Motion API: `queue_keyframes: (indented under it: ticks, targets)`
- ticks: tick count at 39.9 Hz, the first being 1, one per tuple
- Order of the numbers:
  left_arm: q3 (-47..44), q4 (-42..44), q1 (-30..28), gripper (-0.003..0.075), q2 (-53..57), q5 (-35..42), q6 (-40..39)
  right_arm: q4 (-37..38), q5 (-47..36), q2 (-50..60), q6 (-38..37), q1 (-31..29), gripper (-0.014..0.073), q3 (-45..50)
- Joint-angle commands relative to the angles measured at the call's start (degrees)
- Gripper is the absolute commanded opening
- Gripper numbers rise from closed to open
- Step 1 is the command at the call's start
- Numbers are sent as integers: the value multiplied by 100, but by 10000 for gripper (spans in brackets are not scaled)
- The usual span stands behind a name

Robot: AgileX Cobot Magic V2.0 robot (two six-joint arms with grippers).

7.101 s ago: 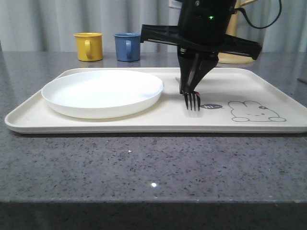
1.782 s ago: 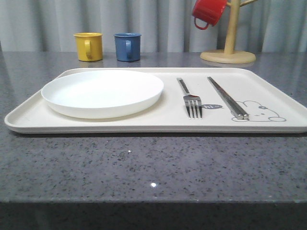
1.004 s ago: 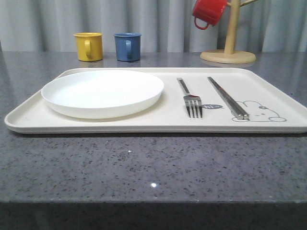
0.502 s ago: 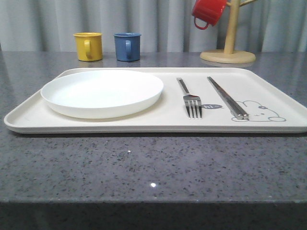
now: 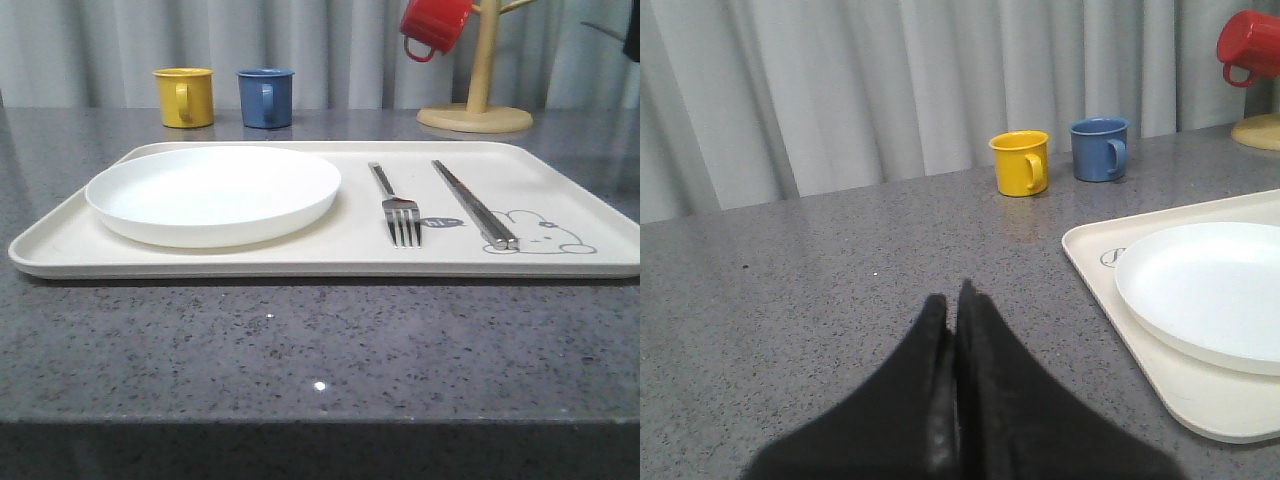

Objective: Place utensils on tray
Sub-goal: 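Move the right gripper back toward the spoon, then grasp the steel spoon with the right gripper, then lay the spoon on the tray beside the chopsticks and release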

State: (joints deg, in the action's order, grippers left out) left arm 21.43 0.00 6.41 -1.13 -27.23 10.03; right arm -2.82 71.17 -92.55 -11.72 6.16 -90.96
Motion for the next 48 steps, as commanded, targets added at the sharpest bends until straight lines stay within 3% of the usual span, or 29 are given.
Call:
queue_keyframes:
  ticks: [1, 24, 48]
  targets:
    - [140, -64, -11, -18, -76, 484, -49, -3, 461, 122, -198, 346, 24, -157]
    - [140, -64, -11, -18, -76, 484, -49, -341, 531, -908, -357, 529, 27, -157]
    - [140, -64, -11, -18, -76, 484, -49, -385, 265, -976, -357, 529, 32, 267]
